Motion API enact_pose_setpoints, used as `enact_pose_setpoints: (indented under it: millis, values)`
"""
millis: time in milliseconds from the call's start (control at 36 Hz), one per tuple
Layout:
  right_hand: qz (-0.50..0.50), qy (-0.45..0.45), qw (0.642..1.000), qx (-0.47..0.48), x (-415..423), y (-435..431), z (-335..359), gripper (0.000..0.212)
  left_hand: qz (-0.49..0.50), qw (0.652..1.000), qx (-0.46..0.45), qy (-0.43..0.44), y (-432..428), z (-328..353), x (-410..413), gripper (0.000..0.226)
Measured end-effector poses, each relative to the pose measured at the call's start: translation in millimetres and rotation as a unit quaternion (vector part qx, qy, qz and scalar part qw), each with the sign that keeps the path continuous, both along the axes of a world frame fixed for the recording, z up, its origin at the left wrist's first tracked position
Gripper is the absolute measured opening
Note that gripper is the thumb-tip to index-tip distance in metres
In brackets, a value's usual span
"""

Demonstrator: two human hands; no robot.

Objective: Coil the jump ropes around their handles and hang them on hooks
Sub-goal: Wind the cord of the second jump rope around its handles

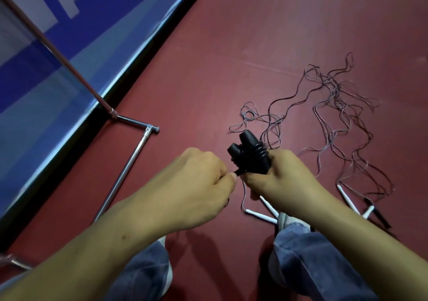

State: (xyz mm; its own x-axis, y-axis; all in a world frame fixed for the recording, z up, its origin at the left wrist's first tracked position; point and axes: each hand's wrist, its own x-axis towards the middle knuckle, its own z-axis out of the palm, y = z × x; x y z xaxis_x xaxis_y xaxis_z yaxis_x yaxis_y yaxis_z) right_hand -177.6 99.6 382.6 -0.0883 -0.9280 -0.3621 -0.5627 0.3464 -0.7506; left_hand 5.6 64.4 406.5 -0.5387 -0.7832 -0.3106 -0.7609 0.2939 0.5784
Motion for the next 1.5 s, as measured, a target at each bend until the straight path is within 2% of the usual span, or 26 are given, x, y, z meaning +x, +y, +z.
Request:
enact_pose_setpoints:
  millis: [194,333,389,500,694,806,917,1028,1111,1194,1250,1306,1417,1500]
  values:
    - [-0.007,-0.076,0.996,0.042,-7.5,-2.7,2.2,0.015,0.008,0.999,0.021,0.023,-2.1,6.9,5.4,0.051]
    - [-0.008,-0.149,0.988,0.04,-16.1,-1.2,0.6,0.027,0.028,0.998,0.046,0.033,-8.1,8.6,11.8,0.046]
    - [-0.017,-0.158,0.986,0.045,-17.8,-1.3,-1.4,0.032,0.019,0.998,0.049,0.034,-9.3,8.9,14.5,0.044]
    - [-0.022,-0.157,0.986,0.056,-14.8,-1.4,-3.5,0.028,-0.002,0.999,0.041,0.034,-10.5,5.5,17.6,0.038]
    - [-0.042,-0.189,0.977,0.088,-14.7,-1.4,-5.5,0.028,-0.015,1.0,-0.008,-0.014,-8.2,5.4,19.3,0.022]
    - [-0.032,-0.162,0.982,0.094,-12.7,-1.8,-12.7,0.027,-0.024,0.996,-0.07,-0.058,-0.1,8.4,18.3,0.009]
    - [-0.002,-0.111,0.99,0.086,-13.1,-2.0,-18.3,0.03,-0.034,0.984,-0.104,-0.143,5.5,16.6,11.6,0.027]
    - [0.056,0.004,0.998,0.043,-9.9,-1.9,-23.0,0.037,-0.059,0.975,-0.119,-0.18,8.0,23.1,4.6,0.043]
    - [0.1,0.049,0.993,0.038,-0.5,0.7,-22.6,0.042,-0.057,0.99,-0.072,-0.108,4.8,23.7,2.3,0.048]
    - [0.149,0.11,0.983,0.015,9.5,5.1,-21.5,0.04,0.001,1.0,0.017,-0.02,-6.8,19.9,-1.4,0.047]
    - [0.184,0.138,0.973,0.0,13.4,8.1,-22.9,0.029,0.043,0.993,0.108,0.028,-13.3,16.6,-4.5,0.048]
    - [0.221,0.156,0.963,-0.012,15.3,11.4,-22.3,0.027,0.069,0.978,0.186,0.064,-17.6,11.4,-6.8,0.048]
    - [0.238,0.139,0.961,-0.033,17.8,17.7,-11.9,0.031,0.06,0.971,0.223,0.057,-24.6,3.6,-10.0,0.045]
    - [0.25,0.123,0.96,-0.025,19.2,21.5,-9.9,0.045,0.014,0.984,0.177,0.007,-30.1,5.7,-10.4,0.046]
